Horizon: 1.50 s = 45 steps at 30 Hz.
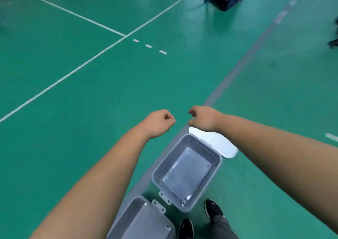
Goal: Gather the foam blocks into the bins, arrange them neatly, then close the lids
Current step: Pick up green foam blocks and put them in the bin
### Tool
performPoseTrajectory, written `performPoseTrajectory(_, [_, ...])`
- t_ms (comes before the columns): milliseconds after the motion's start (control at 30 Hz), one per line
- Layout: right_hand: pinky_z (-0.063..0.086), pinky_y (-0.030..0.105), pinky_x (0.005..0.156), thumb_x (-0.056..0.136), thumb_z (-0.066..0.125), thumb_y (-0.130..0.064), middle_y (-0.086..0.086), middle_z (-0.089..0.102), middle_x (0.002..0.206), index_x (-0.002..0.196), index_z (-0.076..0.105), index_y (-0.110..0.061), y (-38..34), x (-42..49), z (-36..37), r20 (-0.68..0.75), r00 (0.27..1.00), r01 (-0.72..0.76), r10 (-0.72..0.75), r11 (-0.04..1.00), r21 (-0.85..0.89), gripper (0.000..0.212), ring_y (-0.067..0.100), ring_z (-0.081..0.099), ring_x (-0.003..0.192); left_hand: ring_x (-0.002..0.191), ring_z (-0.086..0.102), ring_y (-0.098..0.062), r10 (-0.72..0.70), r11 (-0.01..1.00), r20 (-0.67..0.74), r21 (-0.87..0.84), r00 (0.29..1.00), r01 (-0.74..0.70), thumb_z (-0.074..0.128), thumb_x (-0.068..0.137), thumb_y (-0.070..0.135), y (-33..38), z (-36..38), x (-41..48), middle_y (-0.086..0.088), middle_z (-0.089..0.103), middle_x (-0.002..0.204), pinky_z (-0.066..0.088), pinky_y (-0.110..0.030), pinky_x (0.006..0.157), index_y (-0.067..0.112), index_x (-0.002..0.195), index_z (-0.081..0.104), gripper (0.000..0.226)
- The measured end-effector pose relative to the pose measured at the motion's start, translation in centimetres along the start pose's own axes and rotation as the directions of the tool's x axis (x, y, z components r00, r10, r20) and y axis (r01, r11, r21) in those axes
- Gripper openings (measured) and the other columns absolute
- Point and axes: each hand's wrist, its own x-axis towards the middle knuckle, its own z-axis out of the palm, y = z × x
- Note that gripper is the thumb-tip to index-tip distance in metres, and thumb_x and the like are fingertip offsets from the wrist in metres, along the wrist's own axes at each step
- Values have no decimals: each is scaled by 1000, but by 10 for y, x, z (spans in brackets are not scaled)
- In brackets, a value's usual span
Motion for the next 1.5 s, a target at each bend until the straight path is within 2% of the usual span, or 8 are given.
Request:
performPoseTrajectory(133, [47, 34, 103, 91, 57, -43, 9, 62, 142, 140, 59, -12, 56, -57, 18, -66, 983, -169, 169, 986, 10, 58, 29, 58, 129, 90, 74, -21, 87, 994, 196, 55, 977, -99, 59, 95, 26, 26, 52, 4, -2, 76, 96, 57, -35, 80, 14, 95, 69, 15])
performPoseTrajectory(300, [45, 30, 95, 96, 59, -36, 7, 59, 144, 144, 54, -16, 133, -144, 42, -95, 907, -382, 410, 897, 222, 53, 27, 55, 130, 88, 75, -26, 179, 963, 415, 112, 892, -245, 59, 92, 30, 85, 129, 1, -4, 78, 91, 59, -39, 78, 12, 91, 69, 21])
performPoseTrajectory(367, [43, 29, 89, 96, 58, -36, 8, 61, 140, 141, 56, -16, 168, -183, 52, -112, 855, -458, 507, 838, 296, 49, 28, 57, 126, 87, 75, -22, 226, 934, 485, 137, 845, -329, 59, 93, 30, 118, 164, -4, 2, 78, 92, 57, -33, 70, 14, 93, 70, 20])
performPoseTrajectory(433, [44, 29, 92, 97, 58, -35, 8, 63, 138, 138, 58, -14, 200, -226, 64, -120, 794, -524, 596, 770, 364, 46, 28, 57, 126, 88, 75, -20, 256, 913, 559, 129, 789, -387, 59, 95, 29, 153, 201, -14, 3, 78, 95, 51, -26, 66, 11, 98, 70, 21])
performPoseTrajectory(600, [46, 28, 90, 97, 60, -32, 7, 70, 126, 122, 67, -15, 278, -341, 104, -115, 599, -613, 792, 547, 571, 31, 26, 62, 118, 83, 75, -13, 291, 834, 737, 118, 610, -539, 57, 97, 28, 232, 309, -52, 7, 77, 96, 58, -34, 80, 14, 102, 69, 19])
performPoseTrajectory(800, [51, 31, 91, 96, 60, -29, 7, 73, 117, 112, 71, -15, 352, -465, 175, -36, 377, -606, 925, 276, 746, 24, 26, 65, 112, 79, 73, -10, 229, 716, 876, 143, 424, -683, 57, 97, 26, 296, 449, -116, 7, 77, 99, 59, -38, 82, 15, 104, 68, 18])
performPoseTrajectory(1200, [49, 31, 84, 96, 59, -27, 7, 75, 107, 103, 73, -13, 462, -629, 293, 100, 185, -496, 978, 5, 868, 21, 27, 66, 103, 83, 73, -11, 84, 533, 974, 135, 211, -835, 55, 99, 29, 345, 666, -233, 6, 76, 100, 54, -28, 73, 11, 107, 67, 23])
performPoseTrajectory(1500, [53, 32, 82, 93, 60, -30, -2, 72, 90, 86, 65, -19, 533, -673, 419, 223, 19, -367, 975, -201, 908, 14, 23, 66, 93, 79, 69, -14, -90, 444, 994, 97, 64, -891, 55, 102, 23, 297, 836, -256, -3, 76, 107, 46, -20, 59, 4, 110, 66, 24])
